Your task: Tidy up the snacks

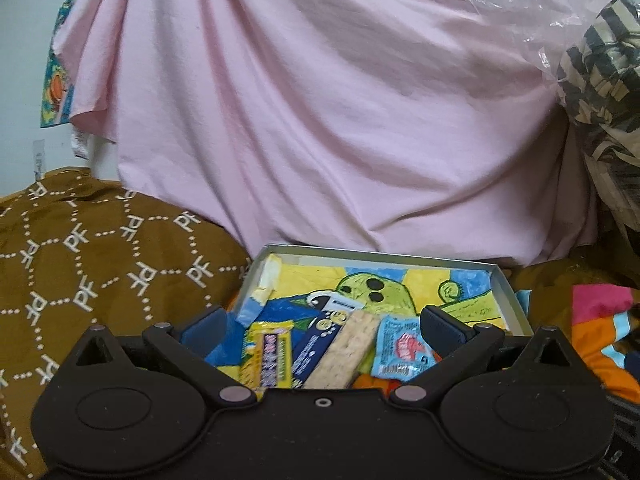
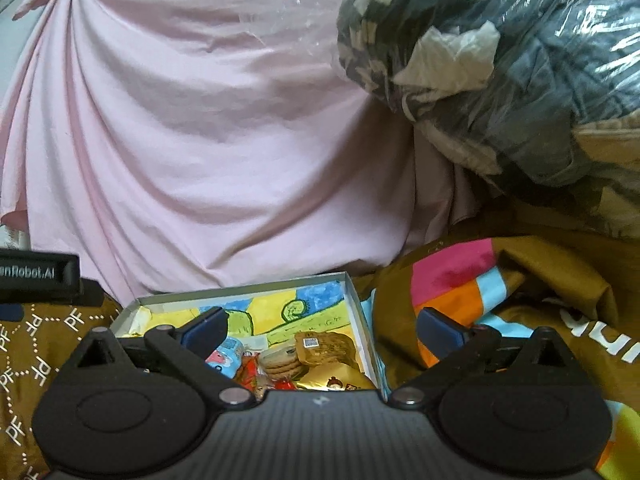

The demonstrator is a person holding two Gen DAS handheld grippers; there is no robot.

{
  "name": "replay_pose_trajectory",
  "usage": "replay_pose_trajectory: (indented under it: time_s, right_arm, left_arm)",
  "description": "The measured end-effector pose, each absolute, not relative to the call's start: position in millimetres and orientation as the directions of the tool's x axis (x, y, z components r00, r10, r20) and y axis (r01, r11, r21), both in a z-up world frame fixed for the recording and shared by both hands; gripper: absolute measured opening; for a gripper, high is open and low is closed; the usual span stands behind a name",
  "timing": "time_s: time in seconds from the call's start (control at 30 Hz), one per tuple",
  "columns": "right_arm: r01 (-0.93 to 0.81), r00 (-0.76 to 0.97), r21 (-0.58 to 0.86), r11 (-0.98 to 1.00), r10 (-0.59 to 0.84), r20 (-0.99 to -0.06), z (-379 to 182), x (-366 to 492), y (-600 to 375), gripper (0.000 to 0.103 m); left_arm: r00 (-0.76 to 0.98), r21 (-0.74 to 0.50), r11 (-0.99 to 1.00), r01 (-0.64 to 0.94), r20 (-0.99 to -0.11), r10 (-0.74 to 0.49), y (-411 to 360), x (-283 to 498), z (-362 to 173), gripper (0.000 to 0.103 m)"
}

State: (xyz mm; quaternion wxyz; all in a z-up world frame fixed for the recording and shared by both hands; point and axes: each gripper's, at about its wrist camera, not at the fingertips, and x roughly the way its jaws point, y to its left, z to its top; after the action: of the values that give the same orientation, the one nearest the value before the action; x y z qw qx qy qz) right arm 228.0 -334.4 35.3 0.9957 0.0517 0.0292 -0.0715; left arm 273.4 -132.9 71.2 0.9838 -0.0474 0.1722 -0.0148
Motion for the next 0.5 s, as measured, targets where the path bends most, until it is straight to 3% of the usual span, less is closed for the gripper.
replay_pose_trajectory:
  time_s: [0.5]
  right_arm:
    - [0.166,0.986,0.077,0.983,-0.167,0.006,43.8,177.7,-321.0,0.103]
  left_arm:
    - [0.944,-0.087,0.996,-0.014,-0.33,-0.015,-108.9,213.6,64.0,0.102]
